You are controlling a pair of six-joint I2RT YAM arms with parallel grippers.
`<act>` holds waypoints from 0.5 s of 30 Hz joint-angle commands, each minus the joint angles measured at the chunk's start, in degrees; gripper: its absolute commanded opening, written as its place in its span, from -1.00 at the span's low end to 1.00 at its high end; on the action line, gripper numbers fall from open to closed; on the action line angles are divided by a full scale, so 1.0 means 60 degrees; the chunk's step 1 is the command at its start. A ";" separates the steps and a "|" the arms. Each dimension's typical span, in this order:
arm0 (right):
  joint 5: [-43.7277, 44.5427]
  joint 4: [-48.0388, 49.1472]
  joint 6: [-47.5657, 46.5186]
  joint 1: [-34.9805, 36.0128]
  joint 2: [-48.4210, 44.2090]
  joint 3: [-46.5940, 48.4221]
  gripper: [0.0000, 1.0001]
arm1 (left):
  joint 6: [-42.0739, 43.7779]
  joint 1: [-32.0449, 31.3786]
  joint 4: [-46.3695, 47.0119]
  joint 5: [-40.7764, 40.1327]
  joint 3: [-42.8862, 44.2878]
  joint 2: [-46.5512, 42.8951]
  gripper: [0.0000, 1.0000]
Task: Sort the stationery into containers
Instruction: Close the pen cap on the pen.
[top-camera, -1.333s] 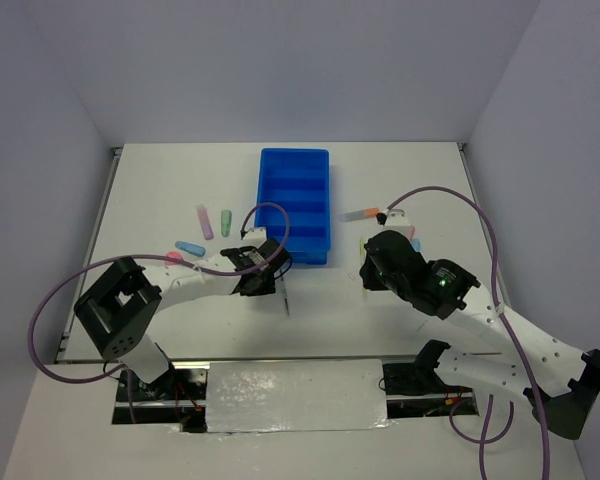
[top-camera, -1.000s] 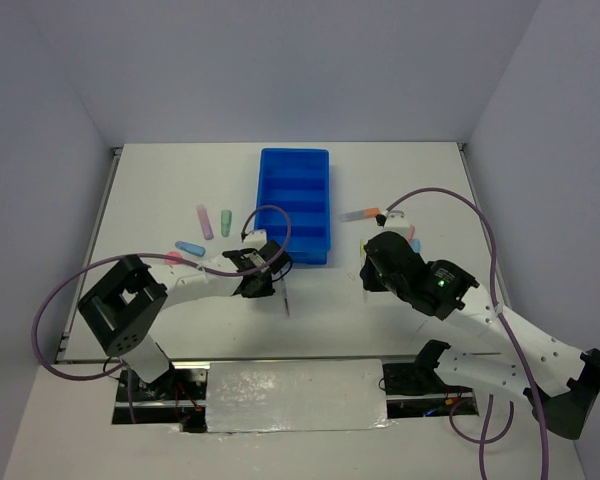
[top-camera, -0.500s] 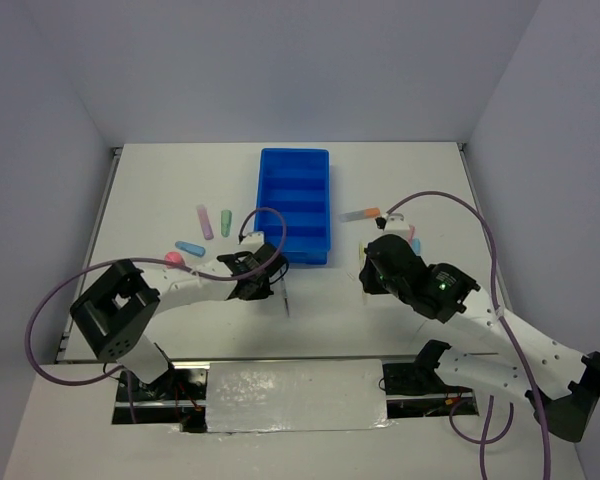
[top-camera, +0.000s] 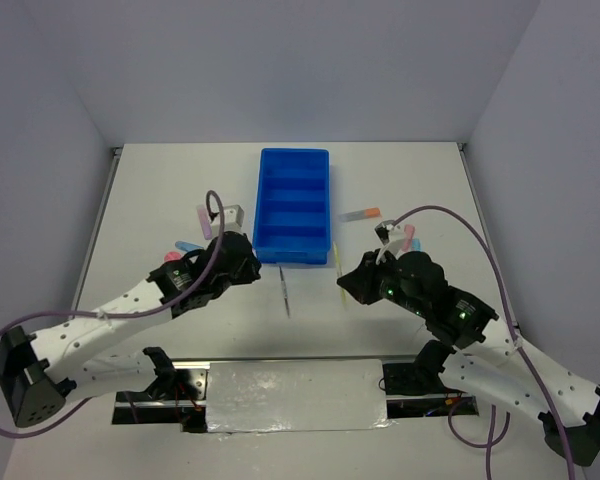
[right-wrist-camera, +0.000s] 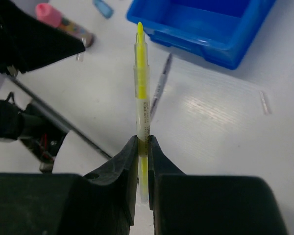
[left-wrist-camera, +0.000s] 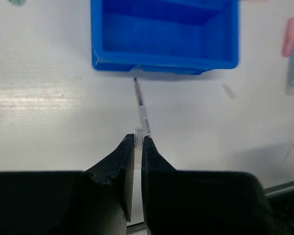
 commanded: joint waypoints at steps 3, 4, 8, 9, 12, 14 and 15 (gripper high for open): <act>-0.2256 0.2533 -0.0363 0.0090 -0.0979 -0.0848 -1.00 | 0.1255 -0.0016 0.0499 0.0045 0.0835 -0.1281 -1.00; -0.2490 0.2723 -0.0348 0.0091 -0.1008 -0.0893 -1.00 | 0.1459 -0.0016 0.0543 0.0103 0.0938 -0.1500 -1.00; -0.2798 0.3031 -0.0202 0.0076 -0.0994 -0.1053 -1.00 | 0.1900 -0.0031 0.0734 0.0352 0.1625 -0.1780 -1.00; -0.2930 0.3206 -0.0144 0.0091 -0.1009 -0.1141 -1.00 | 0.1944 -0.0031 0.0777 0.0411 0.1729 -0.1810 -1.00; -0.3342 0.3837 0.0090 0.0222 -0.0965 -0.1405 -1.00 | 0.2106 -0.0016 0.1245 0.0850 0.1920 -0.1971 -1.00; -0.3211 0.4130 0.0208 0.0441 -0.0775 -0.1450 -1.00 | 0.2106 -0.0031 0.1786 0.1229 0.1891 -0.2132 -1.00; -0.3079 0.4203 0.0237 0.0747 -0.0687 -0.1450 -1.00 | 0.2062 -0.0031 0.2006 0.1377 0.1775 -0.2219 -1.00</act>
